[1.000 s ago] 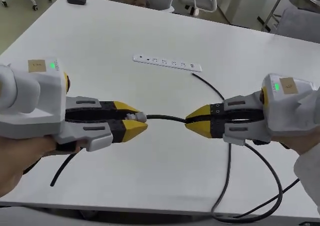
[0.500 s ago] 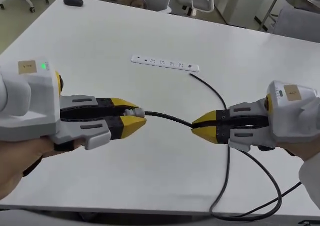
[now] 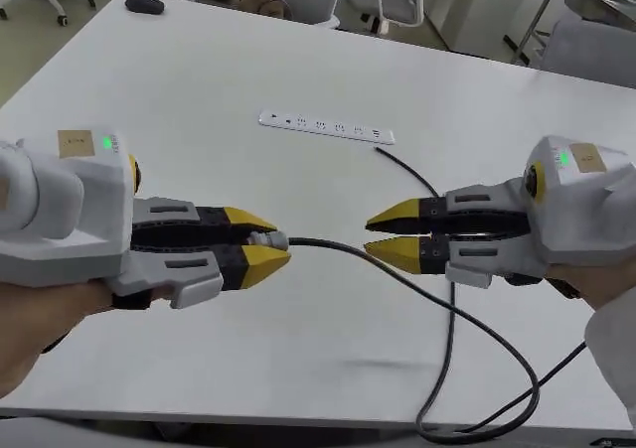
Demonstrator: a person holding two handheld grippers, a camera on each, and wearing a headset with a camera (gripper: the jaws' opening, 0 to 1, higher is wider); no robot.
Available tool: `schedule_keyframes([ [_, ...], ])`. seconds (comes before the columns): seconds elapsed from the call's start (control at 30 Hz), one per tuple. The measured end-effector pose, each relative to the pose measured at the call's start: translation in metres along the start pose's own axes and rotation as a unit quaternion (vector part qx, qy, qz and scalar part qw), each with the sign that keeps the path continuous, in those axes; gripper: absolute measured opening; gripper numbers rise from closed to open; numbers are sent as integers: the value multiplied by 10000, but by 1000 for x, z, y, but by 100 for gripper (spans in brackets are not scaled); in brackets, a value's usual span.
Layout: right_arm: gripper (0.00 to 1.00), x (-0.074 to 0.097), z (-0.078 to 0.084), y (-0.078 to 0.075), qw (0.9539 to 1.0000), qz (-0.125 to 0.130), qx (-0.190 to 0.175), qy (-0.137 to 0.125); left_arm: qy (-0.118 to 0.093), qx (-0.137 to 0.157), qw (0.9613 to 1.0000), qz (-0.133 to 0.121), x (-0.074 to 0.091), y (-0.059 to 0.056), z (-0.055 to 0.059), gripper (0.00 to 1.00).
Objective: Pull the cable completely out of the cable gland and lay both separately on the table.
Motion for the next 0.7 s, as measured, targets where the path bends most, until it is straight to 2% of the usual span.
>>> schedule_keyframes([
  [0.17, 20, -25, -9, 4, 9993, -308, 177, -83, -116, 85, 9998, 110, 0, -2, -2, 17],
  [0.23, 20, -31, -12, 4, 9989, -386, 228, -129, -187, 153, 9996, 122, 2, -1, -3, 17],
  [0.37, 18, -45, -17, 5, 9977, -574, 343, -138, -197, 193, 9996, 97, 2, 0, -3, 17],
  [0.43, 17, -48, -15, 5, 9968, -655, 450, 0, -191, 181, 9996, 61, 3, 1, -3, 17],
  [0.57, 6, -47, -13, 0, 9974, -609, 380, -2, -185, 228, 9995, 86, 3, 0, -3, 17],
  [0.7, 6, -47, -13, 3, 9975, -615, 356, 4, -189, 230, 9995, 75, 3, 0, -3, 17],
])
Point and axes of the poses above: the centre of the closed fingertips' face, and the gripper's own axes: x roughly backward along the fingers, y roughly to its left, z roughly out of its underside, the point moved 9 cm from there along x, roughly backward along the fingers, and after that the axes turned 3 degrees about x, right-handed, at the moved point
